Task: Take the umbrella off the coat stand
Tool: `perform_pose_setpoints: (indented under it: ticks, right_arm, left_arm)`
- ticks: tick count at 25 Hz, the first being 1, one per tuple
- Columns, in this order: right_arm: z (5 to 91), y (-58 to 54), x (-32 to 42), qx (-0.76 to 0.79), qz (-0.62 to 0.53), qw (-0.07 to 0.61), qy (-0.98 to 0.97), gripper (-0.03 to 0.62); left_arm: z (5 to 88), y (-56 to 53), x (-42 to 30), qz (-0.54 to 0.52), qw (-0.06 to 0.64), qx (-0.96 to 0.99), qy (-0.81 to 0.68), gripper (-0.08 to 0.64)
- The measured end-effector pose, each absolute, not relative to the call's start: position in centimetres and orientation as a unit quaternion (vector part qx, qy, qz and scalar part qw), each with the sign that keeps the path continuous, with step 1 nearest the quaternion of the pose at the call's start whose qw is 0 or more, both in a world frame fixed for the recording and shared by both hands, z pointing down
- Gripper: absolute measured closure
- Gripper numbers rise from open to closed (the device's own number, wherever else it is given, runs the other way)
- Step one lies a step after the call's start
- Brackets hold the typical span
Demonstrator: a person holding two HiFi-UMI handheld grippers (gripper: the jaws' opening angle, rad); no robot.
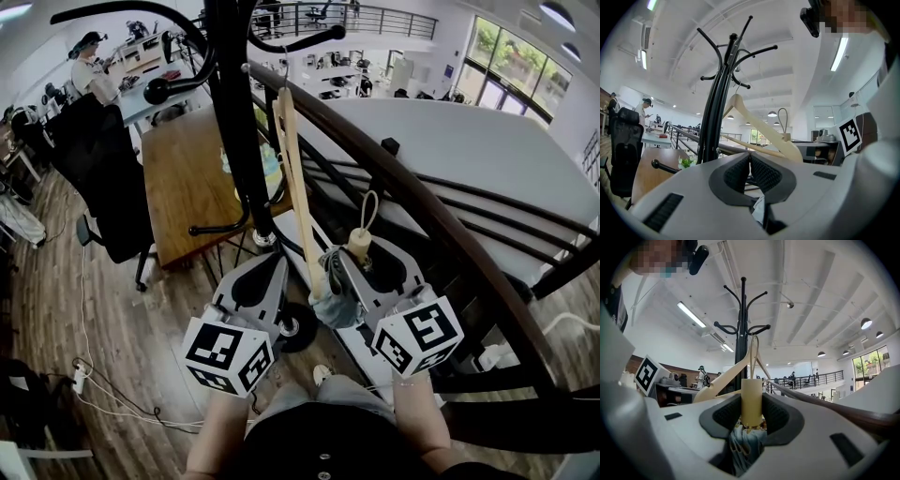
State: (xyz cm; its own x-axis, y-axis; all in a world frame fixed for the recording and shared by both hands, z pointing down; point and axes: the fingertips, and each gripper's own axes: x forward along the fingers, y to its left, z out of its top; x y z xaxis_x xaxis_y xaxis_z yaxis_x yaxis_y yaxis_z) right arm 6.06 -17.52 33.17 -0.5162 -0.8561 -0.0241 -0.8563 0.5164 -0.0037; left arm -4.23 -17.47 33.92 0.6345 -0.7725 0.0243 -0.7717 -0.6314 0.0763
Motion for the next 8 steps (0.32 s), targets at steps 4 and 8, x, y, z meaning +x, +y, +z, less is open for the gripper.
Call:
perform_pose_setpoints:
  ticks: [4,8]
  right_arm:
    - [33.26,-17.60,6.13,-0.494,0.003,0.004,0.870,0.445]
    - [33.19,-17.53,6.03,-0.493,0.001,0.002,0.870,0.445]
  left_arm:
    - [34.29,-17.42,-4.18,-0.004,0.044,0.904,-0.426,0.541]
    - [34.58,-17.29,-4.38,0.002,0.043,0.902,-0.429,0.541]
